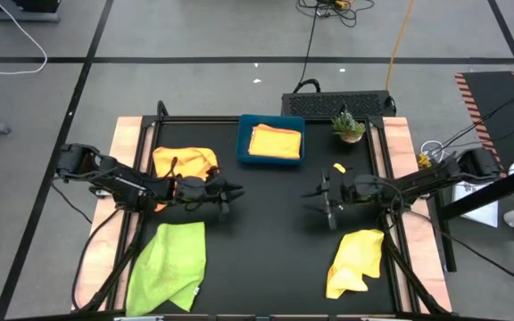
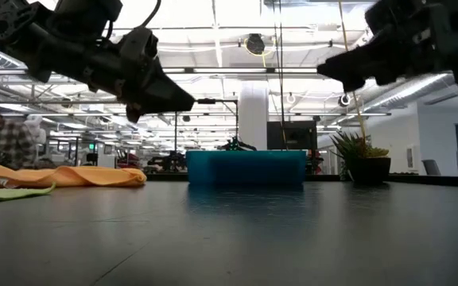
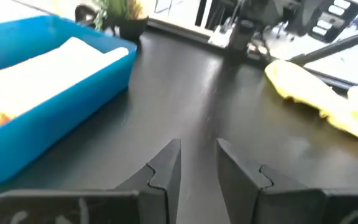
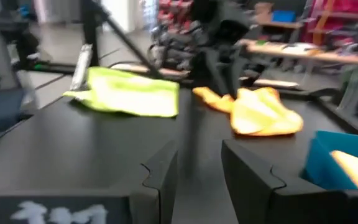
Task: Fold microfiber towels
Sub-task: Fold the yellow microfiber cloth
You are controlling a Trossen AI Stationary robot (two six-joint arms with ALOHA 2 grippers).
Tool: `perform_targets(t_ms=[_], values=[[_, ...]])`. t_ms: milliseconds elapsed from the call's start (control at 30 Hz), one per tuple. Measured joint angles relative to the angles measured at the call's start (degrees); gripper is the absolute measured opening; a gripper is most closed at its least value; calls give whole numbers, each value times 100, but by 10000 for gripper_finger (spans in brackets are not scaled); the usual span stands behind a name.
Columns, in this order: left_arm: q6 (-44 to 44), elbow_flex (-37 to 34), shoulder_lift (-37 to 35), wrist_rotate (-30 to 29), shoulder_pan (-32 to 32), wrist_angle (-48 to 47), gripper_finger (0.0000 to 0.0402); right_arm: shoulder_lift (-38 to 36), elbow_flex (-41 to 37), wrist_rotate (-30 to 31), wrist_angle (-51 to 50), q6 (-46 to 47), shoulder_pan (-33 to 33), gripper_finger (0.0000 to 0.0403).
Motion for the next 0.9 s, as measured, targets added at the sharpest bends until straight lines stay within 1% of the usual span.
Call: perform_targets(t_ms=[67,233,267,300,367,433,467,500,567,667,833,900], values=[[16,0,-2,-2,0,170,99,-133,401,-134,-834,-47,2,114],[266,4,-7,-138,55,781,99,-277,1573,-206,-3313,-65,26,114],[315,5,-9,-136,59,844,99,-279,1743,-357,-3756,-17,48,114],[361,4,-9,-131,57,884,99,-285,1863,-622,-4176,67,77,114],[411,7,-9,-131,52,883,99,-283,1958,-1540,-4727,520,136,114],[430,6,-9,-127,52,864,99,-282,1922,-2510,-5032,1363,230,114],[432,4,-9,-127,52,865,99,-282,1885,-2820,-5125,1861,328,114],[443,4,-9,-127,52,865,99,-283,1842,-2990,-5184,2332,471,114],[498,4,-9,-129,58,865,99,-281,1783,-2996,-5347,3053,855,114],[576,4,-9,-138,63,865,99,-273,1757,-2971,-5430,3842,1416,114],[554,4,-9,-144,63,865,99,-275,1757,-2462,-5469,4701,2176,114],[474,5,-9,-157,63,863,99,-275,1757,-2264,-5649,5048,2400,114]])
